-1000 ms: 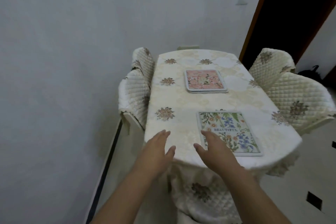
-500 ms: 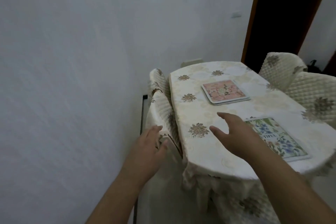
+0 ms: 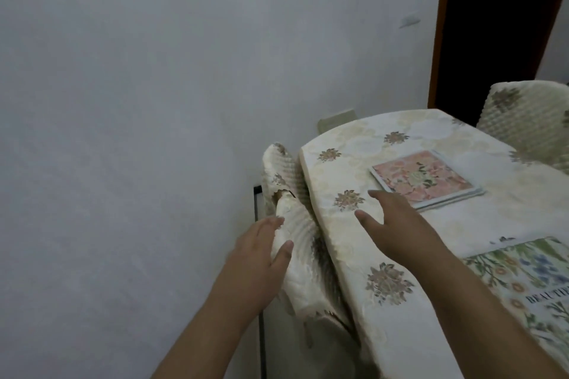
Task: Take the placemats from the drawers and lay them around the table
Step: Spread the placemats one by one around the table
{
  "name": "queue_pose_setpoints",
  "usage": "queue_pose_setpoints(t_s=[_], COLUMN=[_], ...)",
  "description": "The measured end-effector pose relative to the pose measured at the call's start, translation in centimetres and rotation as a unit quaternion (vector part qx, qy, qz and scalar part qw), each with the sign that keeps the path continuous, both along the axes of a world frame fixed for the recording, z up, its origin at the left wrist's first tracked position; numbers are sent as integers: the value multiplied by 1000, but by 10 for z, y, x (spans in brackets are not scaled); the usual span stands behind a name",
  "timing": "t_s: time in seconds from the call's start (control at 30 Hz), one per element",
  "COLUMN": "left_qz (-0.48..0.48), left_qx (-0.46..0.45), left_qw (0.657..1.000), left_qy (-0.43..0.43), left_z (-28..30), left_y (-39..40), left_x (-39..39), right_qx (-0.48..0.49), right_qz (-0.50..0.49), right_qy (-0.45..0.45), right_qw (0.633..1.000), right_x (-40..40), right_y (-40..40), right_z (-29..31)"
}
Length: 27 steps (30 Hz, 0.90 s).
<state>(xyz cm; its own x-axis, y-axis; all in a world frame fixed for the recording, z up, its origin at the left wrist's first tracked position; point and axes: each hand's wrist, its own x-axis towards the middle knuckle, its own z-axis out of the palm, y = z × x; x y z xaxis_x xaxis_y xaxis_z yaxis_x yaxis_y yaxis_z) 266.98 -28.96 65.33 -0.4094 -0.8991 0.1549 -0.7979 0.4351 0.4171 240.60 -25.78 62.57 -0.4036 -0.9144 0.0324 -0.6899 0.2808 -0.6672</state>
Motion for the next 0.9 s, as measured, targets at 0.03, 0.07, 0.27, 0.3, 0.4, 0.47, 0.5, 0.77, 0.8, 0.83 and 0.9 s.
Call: queue_pose_setpoints(t_s=[0.03, 0.07, 0.27, 0.3, 0.4, 0.47, 0.5, 0.77, 0.8, 0.83, 0.9], left_qz=[-6, -13, -89, -104, -168, -218, -243, -403, -417, -429, -450], left_qx=[2, 6, 39, 46, 61, 65, 68, 96, 96, 97, 103], left_qw=[1000, 1000, 995, 993, 984, 974, 968, 909, 903, 897, 886], left_qy=[2, 6, 17, 16, 11, 8, 7, -36, -39, -42, -40], left_z=[2, 4, -11, -16, -27, -33, -36, -61, -62, -62, -65], left_y=[-16, -31, -126, -144, -195, -230, -249, -368, -375, -381, -387], left_x=[-5, -10, -55, -65, -98, -119, -129, -198, -205, -214, -230], right_qx=[1, 2, 27, 34, 59, 72, 76, 104, 105, 106, 104], right_qz=[-5, -11, -82, -103, -168, -219, -246, -407, -420, -433, -454], right_qy=[6, 12, 20, 15, 5, 3, 2, -19, -22, -26, -33], right_qw=[1000, 1000, 996, 994, 984, 973, 966, 907, 901, 895, 884], right_x=[-3, -6, -39, -45, -57, -62, -63, -38, -36, -34, -35], right_y=[-11, -21, -54, -57, -68, -78, -84, -138, -142, -145, -149], right_z=[4, 6, -3, -7, -19, -23, -26, -37, -38, -39, -44])
